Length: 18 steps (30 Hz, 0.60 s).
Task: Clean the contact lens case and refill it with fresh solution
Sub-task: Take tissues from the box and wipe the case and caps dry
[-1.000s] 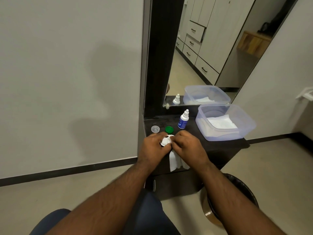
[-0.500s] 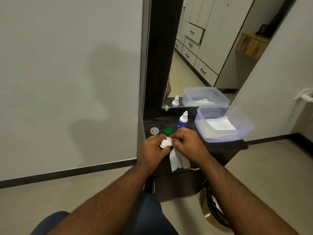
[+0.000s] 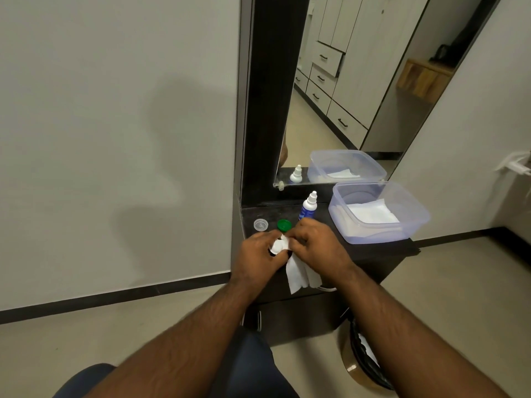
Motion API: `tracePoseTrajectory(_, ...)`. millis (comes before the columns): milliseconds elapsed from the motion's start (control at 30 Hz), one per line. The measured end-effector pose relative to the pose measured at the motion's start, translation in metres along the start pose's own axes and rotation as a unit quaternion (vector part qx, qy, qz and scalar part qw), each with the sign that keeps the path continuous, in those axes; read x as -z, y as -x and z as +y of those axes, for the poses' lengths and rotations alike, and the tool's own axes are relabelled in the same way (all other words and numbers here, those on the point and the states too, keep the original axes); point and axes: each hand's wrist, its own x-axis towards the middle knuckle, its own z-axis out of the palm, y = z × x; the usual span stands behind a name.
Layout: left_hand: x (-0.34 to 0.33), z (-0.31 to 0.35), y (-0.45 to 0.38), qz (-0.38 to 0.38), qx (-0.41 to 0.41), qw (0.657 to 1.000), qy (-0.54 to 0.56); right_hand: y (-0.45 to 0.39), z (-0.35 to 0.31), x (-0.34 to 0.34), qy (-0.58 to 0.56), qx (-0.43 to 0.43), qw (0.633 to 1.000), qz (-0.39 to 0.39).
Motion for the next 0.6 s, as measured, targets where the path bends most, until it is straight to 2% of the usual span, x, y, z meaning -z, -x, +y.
tracePoseTrajectory(67, 0.0, 0.001, 0.0, 0.002, 0.002, 1.0, -0.006, -0.003, 0.003, 0.001, 0.002, -0.006, 1.0, 0.019)
tracePoseTrajectory(200, 0.001, 0.001, 0.0, -0.008, -0.005, 1.0, -0.012, 0.006, 0.003, -0.006, 0.003, 0.072, 0.997, 0.001)
tracePoseTrajectory(367, -0.002, -0.002, -0.002, 0.003, 0.007, 1.0, -0.026, 0.025, 0.018, -0.011, -0.01, 0.056, 0.996, 0.066)
tracePoseTrajectory(433, -0.002, -0.002, -0.002, 0.01, 0.007, 1.0, -0.02, 0.028, 0.02, -0.013, -0.01, 0.017, 0.993, 0.115)
tracePoseTrajectory(500, -0.001, 0.0, -0.001, 0.019, 0.005, 1.0, -0.018, 0.029, 0.017, -0.019, -0.091, -0.073, 0.976, 0.183)
tracePoseTrajectory(533, -0.001, 0.001, -0.001, 0.022, 0.004, 1.0, -0.017, 0.028, 0.013, -0.02, -0.174, -0.143, 0.95, 0.215)
tracePoseTrajectory(600, 0.0, 0.003, 0.0, 0.026, 0.01, 1.0, -0.01, 0.023, 0.002, -0.021, -0.343, -0.269, 0.871, 0.226)
